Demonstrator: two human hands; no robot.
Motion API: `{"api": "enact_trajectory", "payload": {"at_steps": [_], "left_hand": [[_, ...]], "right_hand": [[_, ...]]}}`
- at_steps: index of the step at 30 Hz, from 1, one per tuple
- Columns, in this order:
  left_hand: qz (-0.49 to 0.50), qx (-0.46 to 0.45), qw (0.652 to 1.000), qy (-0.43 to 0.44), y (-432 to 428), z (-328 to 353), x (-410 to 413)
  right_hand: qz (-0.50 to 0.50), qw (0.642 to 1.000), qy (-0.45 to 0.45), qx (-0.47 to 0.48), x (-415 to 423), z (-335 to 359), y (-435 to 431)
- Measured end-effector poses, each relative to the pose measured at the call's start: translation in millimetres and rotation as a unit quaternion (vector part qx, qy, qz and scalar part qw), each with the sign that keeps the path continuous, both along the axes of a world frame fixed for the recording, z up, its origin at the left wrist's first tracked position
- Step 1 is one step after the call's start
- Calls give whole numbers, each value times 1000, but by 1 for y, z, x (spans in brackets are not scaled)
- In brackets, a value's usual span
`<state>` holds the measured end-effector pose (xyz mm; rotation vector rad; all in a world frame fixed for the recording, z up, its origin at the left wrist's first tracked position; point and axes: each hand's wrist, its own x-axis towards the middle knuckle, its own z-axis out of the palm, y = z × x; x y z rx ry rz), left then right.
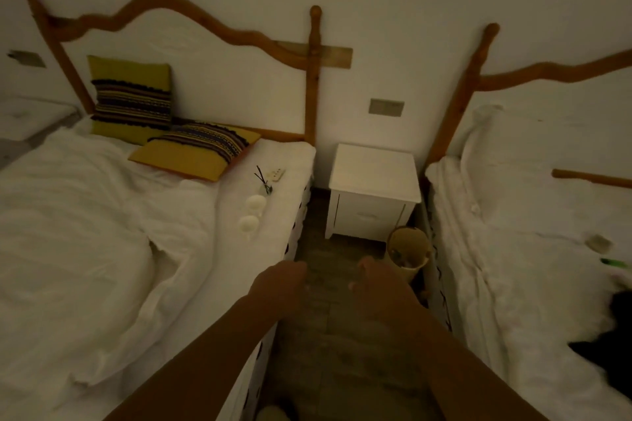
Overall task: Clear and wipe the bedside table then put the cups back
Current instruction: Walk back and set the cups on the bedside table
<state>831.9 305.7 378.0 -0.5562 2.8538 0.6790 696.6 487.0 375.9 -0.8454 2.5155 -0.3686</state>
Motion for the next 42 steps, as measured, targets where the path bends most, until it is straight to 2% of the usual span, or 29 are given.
{"api": "enact_trajectory", "payload": {"at_steps": [10, 15, 19, 23, 29, 35, 40, 42], "left_hand": [[67, 10, 998, 19, -153, -66, -134], [141, 47, 987, 62, -219, -101, -179], [205, 71, 976, -21, -258, -107, -199], [282, 84, 955, -35, -280, -121, -199], [424, 143, 892, -67, -297, -142, -210], [559, 179, 805, -84, -297, -189, -247], [638, 125, 758, -59, -313, -267, -272], [665, 104, 738, -53, -322, -293, -278]], "right_hand": [[46, 998, -50, -14, -153, -33, -155], [105, 991, -69, 45, -204, -45, -249], [156, 985, -55, 40, -237, -54, -310], [256, 963, -63, 58, -258, -78, -361], [400, 912, -68, 53, -289, -129, -443], [523, 850, -36, 40, -318, -212, -524], [635, 771, 39, 28, -332, -302, -579], [652, 755, 58, 19, -331, -330, -593]]}}
